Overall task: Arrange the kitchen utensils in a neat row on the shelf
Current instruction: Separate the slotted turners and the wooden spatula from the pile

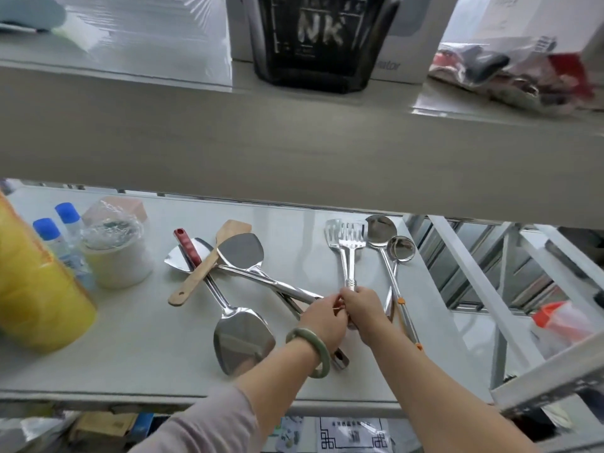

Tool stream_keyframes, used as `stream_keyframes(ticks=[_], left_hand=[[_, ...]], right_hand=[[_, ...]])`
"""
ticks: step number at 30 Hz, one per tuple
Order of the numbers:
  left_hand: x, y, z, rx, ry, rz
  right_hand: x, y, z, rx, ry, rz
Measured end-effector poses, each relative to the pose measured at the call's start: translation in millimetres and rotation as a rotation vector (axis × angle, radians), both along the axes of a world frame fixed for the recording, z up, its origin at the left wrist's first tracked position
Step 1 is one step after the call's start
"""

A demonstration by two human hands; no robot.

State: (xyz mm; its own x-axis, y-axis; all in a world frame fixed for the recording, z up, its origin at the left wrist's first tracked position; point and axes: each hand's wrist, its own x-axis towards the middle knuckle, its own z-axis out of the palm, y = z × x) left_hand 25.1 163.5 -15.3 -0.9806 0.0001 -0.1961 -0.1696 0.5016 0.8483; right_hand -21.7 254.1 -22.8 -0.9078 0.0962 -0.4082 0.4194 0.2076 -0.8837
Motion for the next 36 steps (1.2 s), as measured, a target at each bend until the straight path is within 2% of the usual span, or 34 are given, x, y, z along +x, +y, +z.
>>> stream_keyframes(ticks=[3,6,12,18,22,25,27,30,32,34,36], left_hand=[[-4,17,-4,0.046,-0.082,-0.032],[-8,28,-9,0.113,-0.104,-0.036],[-9,41,-10,0.2,-0.135,-0.092],[-10,37,-16,0.106,-0.121,-0.149],[-9,19,-8,0.018,-0.004,-0.114],[-6,-11,2,0.006,0.146,-0.012],[-1,-37,2,0.008,0.257,0.089],[5,-84,-2,-0.094,0.432,0.298],[9,-120,-5,-0.25,0.498,0.459],[13,-156,-10,-0.433,0.456,0.586],[19,-185,-14,-0.522,0.28,0.665]], right_hand=[[0,12,-2,0.141,0.054,-0.032],[-1,23,-2,0.324,0.104,0.007],[-5,33,-8,0.565,0.17,0.094],[-11,36,-11,0.807,0.136,0.233],[-10,26,-5,0.862,0.268,0.204],[-14,6,4,0.796,0.468,0.282],[-16,-10,9,0.749,0.534,0.393],[-16,-32,13,0.741,0.48,0.584],[-17,-43,11,0.786,0.419,0.689],[-17,-50,8,0.82,0.387,0.762],[-17,-54,7,0.834,0.37,0.811]])
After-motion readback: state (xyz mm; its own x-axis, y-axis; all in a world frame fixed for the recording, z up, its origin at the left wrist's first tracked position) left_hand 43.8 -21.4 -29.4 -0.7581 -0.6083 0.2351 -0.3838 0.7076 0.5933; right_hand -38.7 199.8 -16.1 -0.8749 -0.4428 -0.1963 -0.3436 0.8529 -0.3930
